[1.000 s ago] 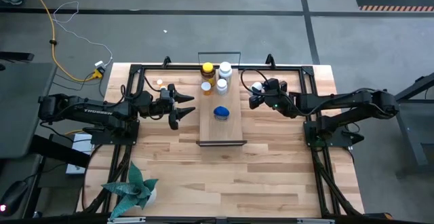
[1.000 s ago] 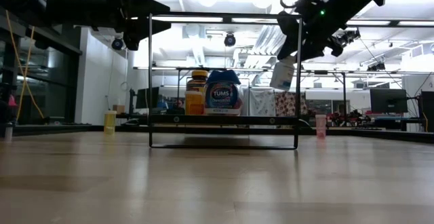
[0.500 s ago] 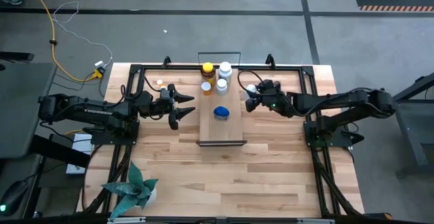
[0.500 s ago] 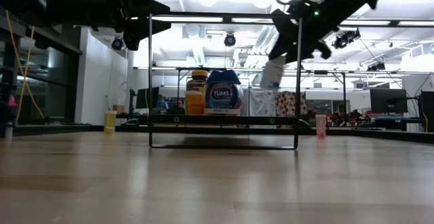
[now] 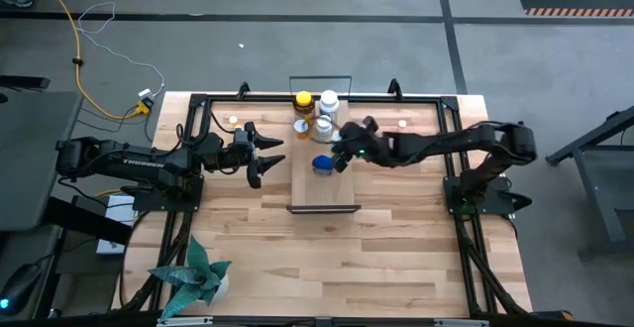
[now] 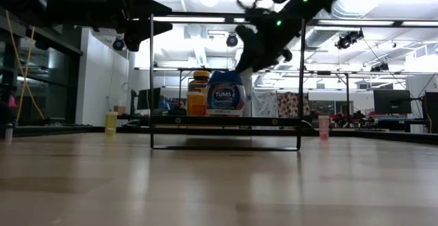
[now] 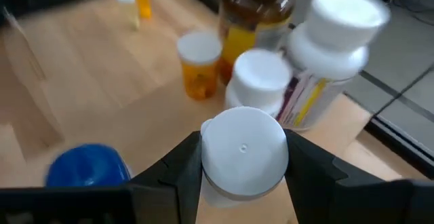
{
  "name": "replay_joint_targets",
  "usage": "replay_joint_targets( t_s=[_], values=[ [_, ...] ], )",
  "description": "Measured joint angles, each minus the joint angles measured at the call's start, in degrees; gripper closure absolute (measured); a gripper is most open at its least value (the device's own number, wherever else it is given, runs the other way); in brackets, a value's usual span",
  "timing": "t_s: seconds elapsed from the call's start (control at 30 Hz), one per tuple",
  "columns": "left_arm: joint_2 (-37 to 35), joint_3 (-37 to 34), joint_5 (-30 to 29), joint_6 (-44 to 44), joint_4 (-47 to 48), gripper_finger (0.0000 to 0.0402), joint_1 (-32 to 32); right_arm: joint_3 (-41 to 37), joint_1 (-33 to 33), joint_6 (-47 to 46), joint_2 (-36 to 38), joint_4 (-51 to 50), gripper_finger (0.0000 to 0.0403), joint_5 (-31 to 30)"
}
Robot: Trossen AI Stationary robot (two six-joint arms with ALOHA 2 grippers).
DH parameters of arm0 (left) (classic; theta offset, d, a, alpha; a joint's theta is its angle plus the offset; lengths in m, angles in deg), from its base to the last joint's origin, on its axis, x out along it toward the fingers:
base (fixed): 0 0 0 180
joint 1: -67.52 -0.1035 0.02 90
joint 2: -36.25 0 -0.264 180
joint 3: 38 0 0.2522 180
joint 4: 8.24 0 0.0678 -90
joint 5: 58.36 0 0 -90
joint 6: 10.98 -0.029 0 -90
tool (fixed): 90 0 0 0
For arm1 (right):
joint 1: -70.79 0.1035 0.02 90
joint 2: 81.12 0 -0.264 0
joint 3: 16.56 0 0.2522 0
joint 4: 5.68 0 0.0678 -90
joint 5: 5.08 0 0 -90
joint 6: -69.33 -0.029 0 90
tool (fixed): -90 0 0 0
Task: Pick and place medicine bottles onto shelf by color
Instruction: Put the white and blue medicine bottle on the shelf
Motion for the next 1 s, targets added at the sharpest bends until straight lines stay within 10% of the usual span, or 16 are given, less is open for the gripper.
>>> replay_joint_targets(
  t_s=[1.0],
  values=[
    [0.0, 0.0, 0.0, 0.0, 0.3, 0.0183, 0.0, 6.7, -0.2, 5.6, -7.1, -8.5, 0.0203, 7.1]
  ],
)
